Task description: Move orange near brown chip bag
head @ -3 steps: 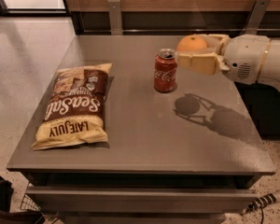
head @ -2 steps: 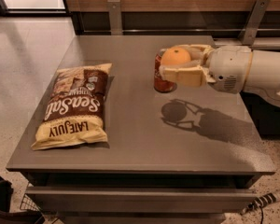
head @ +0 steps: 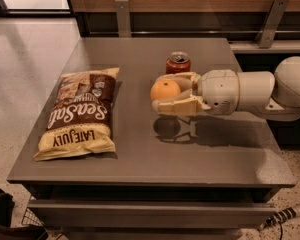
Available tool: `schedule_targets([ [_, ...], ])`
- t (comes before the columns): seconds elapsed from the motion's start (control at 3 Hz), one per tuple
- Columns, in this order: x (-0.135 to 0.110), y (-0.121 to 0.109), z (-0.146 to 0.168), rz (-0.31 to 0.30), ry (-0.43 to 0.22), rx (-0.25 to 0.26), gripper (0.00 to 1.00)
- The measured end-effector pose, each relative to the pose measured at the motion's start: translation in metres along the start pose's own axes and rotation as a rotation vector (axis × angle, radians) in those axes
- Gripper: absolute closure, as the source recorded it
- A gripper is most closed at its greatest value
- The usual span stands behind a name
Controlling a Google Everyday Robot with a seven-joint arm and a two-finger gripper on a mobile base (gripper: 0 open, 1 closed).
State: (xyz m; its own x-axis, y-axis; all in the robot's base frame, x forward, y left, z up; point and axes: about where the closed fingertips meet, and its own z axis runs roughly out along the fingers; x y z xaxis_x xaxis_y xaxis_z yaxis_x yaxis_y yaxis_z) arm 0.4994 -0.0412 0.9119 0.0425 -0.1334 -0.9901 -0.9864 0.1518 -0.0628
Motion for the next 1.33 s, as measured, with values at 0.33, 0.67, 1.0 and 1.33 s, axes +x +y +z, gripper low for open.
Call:
schedule_targets([
  [0.33,0.027,0.009,0.016,0.041,0.022,-0.094,1.0],
  [0.67,0.054,0.017,0.03,0.086,0.111,-0.134,1.0],
  [1.0,0.069,0.02,0.036,0.1,0.165,-0.136,1.0],
  [1.33,0.077,0.022,0.036,0.112,0.175,-0.137,1.0],
])
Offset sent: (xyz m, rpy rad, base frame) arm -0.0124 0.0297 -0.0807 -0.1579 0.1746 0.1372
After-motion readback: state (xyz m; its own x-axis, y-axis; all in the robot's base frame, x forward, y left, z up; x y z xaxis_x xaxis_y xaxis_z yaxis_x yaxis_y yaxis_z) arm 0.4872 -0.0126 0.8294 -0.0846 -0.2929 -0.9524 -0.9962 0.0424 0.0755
